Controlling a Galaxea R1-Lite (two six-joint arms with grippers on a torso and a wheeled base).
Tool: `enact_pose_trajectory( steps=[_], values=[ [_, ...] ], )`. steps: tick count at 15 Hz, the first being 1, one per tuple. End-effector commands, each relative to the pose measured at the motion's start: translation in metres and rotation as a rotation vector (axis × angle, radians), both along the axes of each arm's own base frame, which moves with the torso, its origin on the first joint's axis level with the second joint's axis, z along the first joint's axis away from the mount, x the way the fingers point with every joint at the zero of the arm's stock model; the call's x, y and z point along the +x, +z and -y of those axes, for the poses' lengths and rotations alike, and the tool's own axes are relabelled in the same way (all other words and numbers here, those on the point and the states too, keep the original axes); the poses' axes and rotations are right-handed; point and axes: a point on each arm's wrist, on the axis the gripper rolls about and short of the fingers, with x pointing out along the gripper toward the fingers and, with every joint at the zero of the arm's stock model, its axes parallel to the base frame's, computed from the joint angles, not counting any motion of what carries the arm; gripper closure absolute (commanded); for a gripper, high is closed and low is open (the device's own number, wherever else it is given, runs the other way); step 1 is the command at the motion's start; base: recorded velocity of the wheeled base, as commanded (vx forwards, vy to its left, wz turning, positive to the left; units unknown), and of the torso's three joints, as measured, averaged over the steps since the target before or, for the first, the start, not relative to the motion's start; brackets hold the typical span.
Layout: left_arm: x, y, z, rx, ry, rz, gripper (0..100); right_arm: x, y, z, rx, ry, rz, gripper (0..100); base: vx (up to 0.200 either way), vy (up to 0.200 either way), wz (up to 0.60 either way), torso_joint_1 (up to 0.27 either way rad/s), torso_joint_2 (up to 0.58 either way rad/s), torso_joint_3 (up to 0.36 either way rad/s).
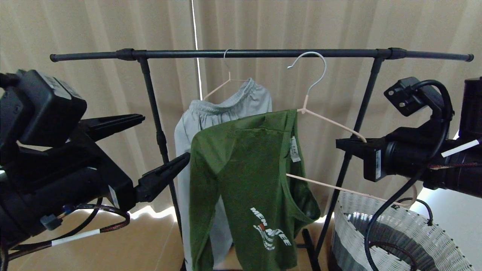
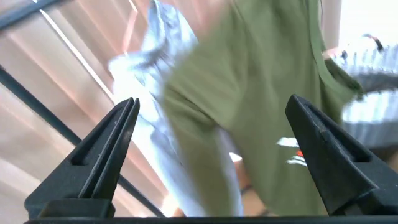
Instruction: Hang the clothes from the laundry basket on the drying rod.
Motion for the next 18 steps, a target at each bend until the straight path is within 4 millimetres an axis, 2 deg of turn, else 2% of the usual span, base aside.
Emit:
enact_pose_trajectory(
  steps=[1, 3, 6, 10, 12, 14, 16, 18],
  values=[
    [0.001, 0.003, 0.000, 0.004, 0.001, 0.014, 0, -0.003, 0.000, 0.004, -0.005, -0.003, 0.005, 100, 0.000, 0.000, 0.00, 0.000, 0.00, 0.000],
    [0.012, -0.003, 0.006, 0.113, 0.005, 0.040, 0, -0.004, -0.001, 0.003, -0.006, 0.001, 0.002, 100, 0.000, 0.000, 0.00, 0.000, 0.00, 0.000],
    [0.029, -0.006, 0.020, 0.189, -0.010, 0.052, 0, -0.006, -0.004, -0.003, -0.009, 0.028, -0.008, 100, 0.000, 0.000, 0.00, 0.000, 0.00, 0.000],
    [0.037, -0.012, 0.031, 0.251, -0.118, 0.071, 0, -0.010, -0.010, -0.012, 0.008, 0.075, 0.024, 100, 0.000, 0.000, 0.00, 0.000, 0.00, 0.000],
    [0.044, -0.011, 0.037, 0.278, -0.129, 0.091, 0, -0.007, -0.012, -0.023, 0.019, 0.108, 0.039, 100, 0.000, 0.000, 0.00, 0.000, 0.00, 0.000],
    [0.056, -0.001, 0.045, 0.263, -0.125, 0.116, 0, -0.005, -0.013, -0.032, 0.028, 0.132, 0.054, 100, 0.000, 0.000, 0.00, 0.000, 0.00, 0.000],
    [0.064, 0.006, 0.051, 0.255, -0.121, 0.135, 0, -0.005, -0.012, -0.035, 0.033, 0.153, 0.086, 100, 0.000, 0.000, 0.00, 0.000, 0.00, 0.000],
    [0.068, 0.003, 0.052, 0.274, -0.115, 0.134, 0, -0.007, -0.011, -0.036, 0.044, 0.185, 0.092, 100, 0.000, 0.000, 0.00, 0.000, 0.00, 0.000]
  ],
)
